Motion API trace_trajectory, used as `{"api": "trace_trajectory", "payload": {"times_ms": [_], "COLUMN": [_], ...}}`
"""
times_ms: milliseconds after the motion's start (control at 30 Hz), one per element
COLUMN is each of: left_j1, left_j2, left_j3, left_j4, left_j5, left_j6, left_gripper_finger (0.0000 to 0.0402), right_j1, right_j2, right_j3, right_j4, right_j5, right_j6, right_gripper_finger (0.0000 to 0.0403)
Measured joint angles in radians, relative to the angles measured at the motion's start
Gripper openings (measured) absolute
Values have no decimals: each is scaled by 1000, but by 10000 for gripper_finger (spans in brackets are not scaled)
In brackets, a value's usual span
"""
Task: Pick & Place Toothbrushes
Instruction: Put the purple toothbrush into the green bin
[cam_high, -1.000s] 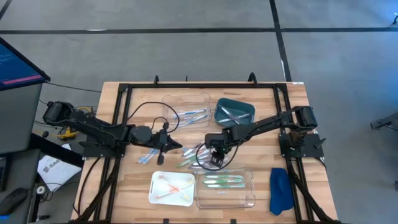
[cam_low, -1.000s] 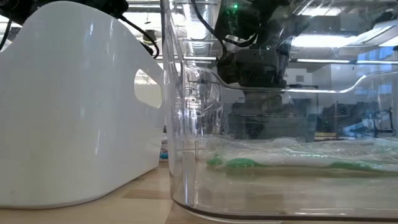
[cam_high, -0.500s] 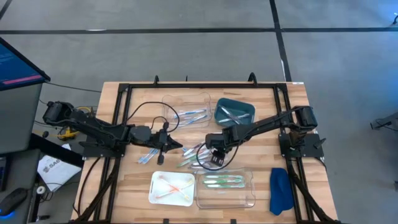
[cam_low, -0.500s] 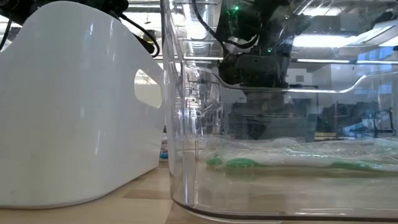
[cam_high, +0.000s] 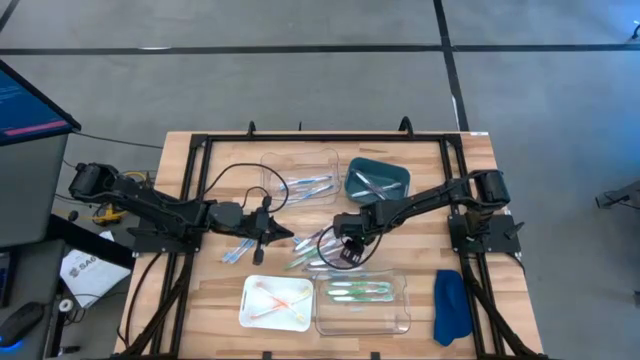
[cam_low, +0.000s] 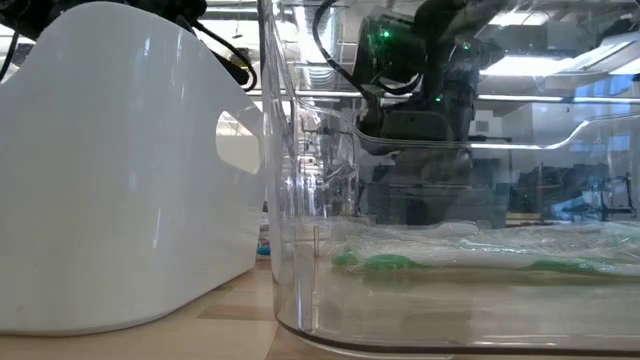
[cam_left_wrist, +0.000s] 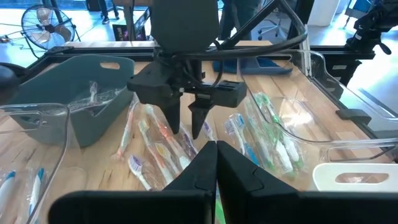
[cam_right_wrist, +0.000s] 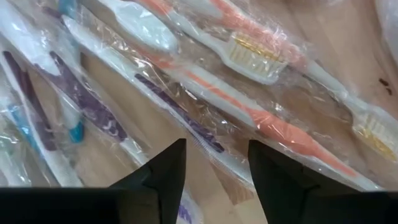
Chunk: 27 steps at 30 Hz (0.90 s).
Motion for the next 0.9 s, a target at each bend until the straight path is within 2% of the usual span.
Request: {"api": "trace_trajectory", "payload": {"times_ms": [533, 633, 833, 900], "left_j1": [0, 0, 0, 0], "left_j2": [0, 0, 0, 0], "left_j3": [0, 0, 0, 0], "left_j4": [1, 1, 4, 5], "left_j5": [0, 0, 0, 0], "left_j6": [0, 0, -1, -6], "left_gripper_finger": [1, 1, 1, 1], "right_j1": [20, 19, 19, 22], "right_j2": [82, 68, 48, 49], "right_j3": [4, -2, -4, 10], "right_j4": [-6, -9, -13, -23], "right_j5": [20, 14, -8, -11], "right_j6": [20, 26, 42, 43], "right_gripper_finger": [135, 112, 24, 12]}}
